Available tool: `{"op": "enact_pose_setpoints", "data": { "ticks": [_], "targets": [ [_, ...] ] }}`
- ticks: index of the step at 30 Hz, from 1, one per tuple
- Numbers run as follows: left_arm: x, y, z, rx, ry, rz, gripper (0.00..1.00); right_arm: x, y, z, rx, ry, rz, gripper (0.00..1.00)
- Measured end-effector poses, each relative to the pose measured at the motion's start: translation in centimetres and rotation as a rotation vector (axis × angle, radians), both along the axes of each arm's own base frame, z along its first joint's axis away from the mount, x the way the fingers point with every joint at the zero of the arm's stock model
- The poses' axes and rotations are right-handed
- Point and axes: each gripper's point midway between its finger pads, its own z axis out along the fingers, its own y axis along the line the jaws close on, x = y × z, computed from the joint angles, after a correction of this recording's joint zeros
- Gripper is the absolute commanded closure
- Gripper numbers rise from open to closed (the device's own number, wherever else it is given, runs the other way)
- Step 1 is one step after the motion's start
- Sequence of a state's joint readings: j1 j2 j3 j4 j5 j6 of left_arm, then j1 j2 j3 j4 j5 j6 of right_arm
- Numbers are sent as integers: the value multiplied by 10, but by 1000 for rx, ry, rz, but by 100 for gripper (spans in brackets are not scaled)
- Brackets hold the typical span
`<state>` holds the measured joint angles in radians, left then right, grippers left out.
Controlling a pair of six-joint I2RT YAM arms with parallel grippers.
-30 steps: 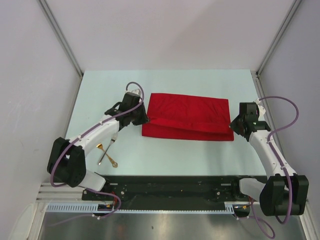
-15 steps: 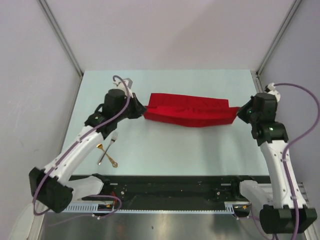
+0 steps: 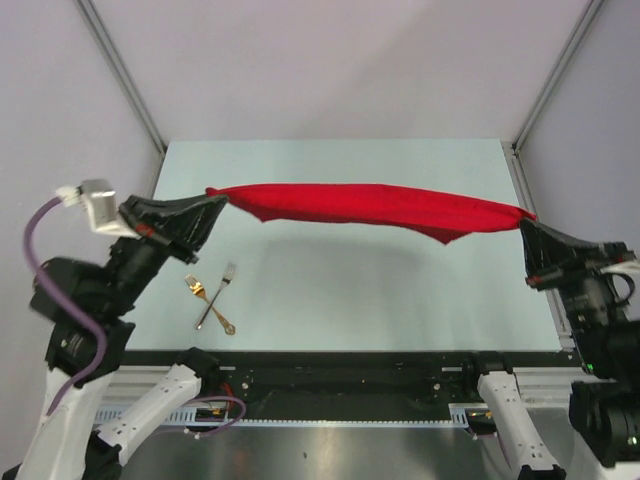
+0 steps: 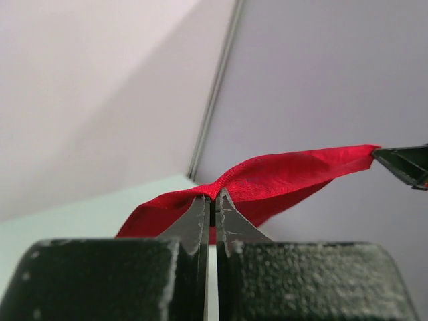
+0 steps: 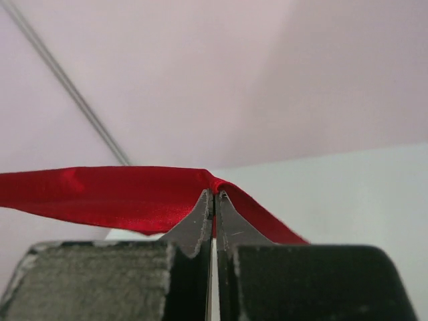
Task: Fold the napkin into a case and place the utensils inside
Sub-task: Fold and flatten the napkin at the center of the board.
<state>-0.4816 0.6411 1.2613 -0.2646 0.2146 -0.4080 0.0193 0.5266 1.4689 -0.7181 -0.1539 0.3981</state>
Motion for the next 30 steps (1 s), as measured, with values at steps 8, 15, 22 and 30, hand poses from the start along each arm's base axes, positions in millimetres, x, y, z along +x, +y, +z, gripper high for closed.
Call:
{"op": "enact_pose_setpoints", "data": {
  "ticks": [8, 15, 22, 30],
  "targets": [
    [-8, 3, 6, -15, -33, -5, 100, -13, 1, 3, -3, -35, 8, 100],
    [122, -27, -90, 136, 333, 180, 100, 103, -12, -92, 15, 308, -81, 100],
    [230, -38, -245, 340, 723, 298, 100, 194, -15, -209, 4, 613, -117, 100],
    [317, -36, -296, 354, 834, 328, 100, 276, -18, -266, -33, 666, -126, 100]
  ]
}}
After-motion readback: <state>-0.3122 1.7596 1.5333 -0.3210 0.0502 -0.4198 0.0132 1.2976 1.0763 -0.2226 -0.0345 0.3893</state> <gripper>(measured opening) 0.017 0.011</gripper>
